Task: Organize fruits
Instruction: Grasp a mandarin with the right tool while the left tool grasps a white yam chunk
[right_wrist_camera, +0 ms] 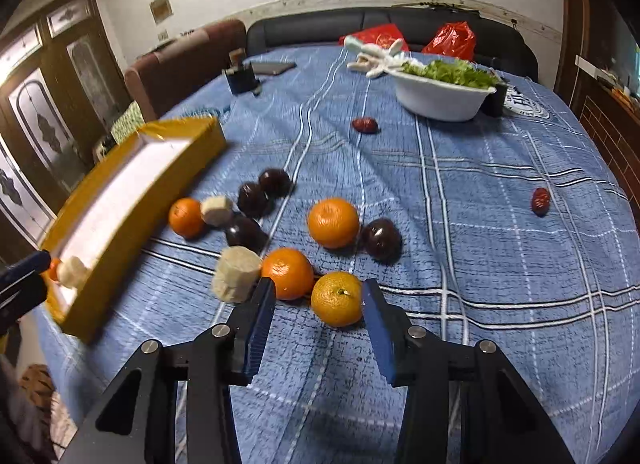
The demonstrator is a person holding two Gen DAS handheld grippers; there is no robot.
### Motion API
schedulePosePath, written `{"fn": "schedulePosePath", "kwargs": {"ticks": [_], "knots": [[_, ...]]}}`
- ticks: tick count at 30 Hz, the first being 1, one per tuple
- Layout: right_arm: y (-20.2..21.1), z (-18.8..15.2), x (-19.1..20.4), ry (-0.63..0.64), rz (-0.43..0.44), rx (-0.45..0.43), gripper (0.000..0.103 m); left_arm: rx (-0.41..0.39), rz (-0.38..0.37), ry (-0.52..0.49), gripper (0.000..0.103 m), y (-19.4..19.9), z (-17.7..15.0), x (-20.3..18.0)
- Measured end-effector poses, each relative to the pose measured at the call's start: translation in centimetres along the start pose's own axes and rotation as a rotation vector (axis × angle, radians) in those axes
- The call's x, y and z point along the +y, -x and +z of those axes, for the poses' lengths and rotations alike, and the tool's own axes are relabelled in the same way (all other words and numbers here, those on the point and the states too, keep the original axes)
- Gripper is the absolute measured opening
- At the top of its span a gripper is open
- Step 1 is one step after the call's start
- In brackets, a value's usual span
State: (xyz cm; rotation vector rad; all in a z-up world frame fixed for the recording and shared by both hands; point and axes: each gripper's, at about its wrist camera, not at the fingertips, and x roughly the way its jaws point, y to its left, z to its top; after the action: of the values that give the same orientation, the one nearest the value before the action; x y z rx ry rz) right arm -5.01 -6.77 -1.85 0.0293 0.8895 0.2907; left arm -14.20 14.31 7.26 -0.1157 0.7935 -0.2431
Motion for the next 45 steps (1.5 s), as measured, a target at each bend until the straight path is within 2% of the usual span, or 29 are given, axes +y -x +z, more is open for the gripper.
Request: {"fn": "schedulePosePath", "kwargs": {"ticks": [2, 5, 6, 7, 10, 13, 19, 21, 23, 24, 25, 28, 33, 40, 45], "knots": [[-0.5, -0.1, 0.1, 0.019, -0.035, -0.018, 0.048, 0.008, -0.003, -0.030, 0.082, -0.6, 0.0, -1.0], [-0.7, -0.6, -1.3, 0.005, -0.031, -0.032, 0.046, 0.037, 0.000, -0.047, 0.082, -2.4, 0.2, -1.9], [-1.0, -0.6, -1.8, -0.004, -0.029, -0.033, 0.036, 0.050, 0.001, -0.049, 0.082, -3.1, 0.3, -2.2], [-1.3, -0.8, -2.4, -0.020, -0.028, -0.034, 0.036, 0.065, -0.001, -0.050, 0.082, -3.8, 0.4, -2.5], [-1.2, -1.1, -3.9, -0.087, 0.043, -0.060, 0.035, 0.085, -0.001, -0.067, 0.082, -5.8, 0.9, -3.8], [-1.1, -1.1, -3.9, -0.083, 0.014, -0.071, 0.035, 0.092, -0.005, -0.099, 0.082, -7.5, 1.4, -5.0], [-0.8, -1.1, -4.2, -0.102, 0.025, -0.079, 0.035, 0.118, 0.002, -0.187, 0.081, -11.1, 1.3, -7.7], [-0.7, -1.1, -4.2, -0.103, 0.029, -0.084, 0.035, 0.120, 0.005, -0.199, 0.074, -11.7, 1.0, -7.9], [-0.6, -1.1, -4.1, -0.101, 0.036, -0.086, 0.035, 0.141, 0.005, -0.206, 0.031, -12.5, 0.8, -7.9], [-0.6, -1.1, -4.1, -0.101, 0.038, -0.086, 0.036, 0.160, -0.001, -0.205, 0.026, -12.9, 0.7, -7.9], [-0.6, -1.1, -4.1, -0.100, 0.040, -0.085, 0.036, 0.165, -0.005, -0.198, 0.026, -13.1, 0.6, -7.8], [-0.7, -1.2, -4.2, -0.102, 0.035, -0.084, 0.036, 0.141, 0.007, -0.180, 0.026, -12.5, 0.7, -7.5], [-0.9, -1.2, -4.3, -0.103, 0.023, -0.083, 0.035, 0.081, -0.008, -0.082, 0.026, -10.0, 1.2, -5.5], [-0.8, -1.2, -4.4, -0.103, -0.001, -0.094, 0.035, -0.049, 0.026, 0.049, 0.027, -3.7, 1.8, -0.1], [0.1, -1.1, -3.6, -0.083, -0.042, -0.133, 0.035, -0.120, 0.078, 0.098, 0.027, 0.5, 1.4, 4.4]]}}
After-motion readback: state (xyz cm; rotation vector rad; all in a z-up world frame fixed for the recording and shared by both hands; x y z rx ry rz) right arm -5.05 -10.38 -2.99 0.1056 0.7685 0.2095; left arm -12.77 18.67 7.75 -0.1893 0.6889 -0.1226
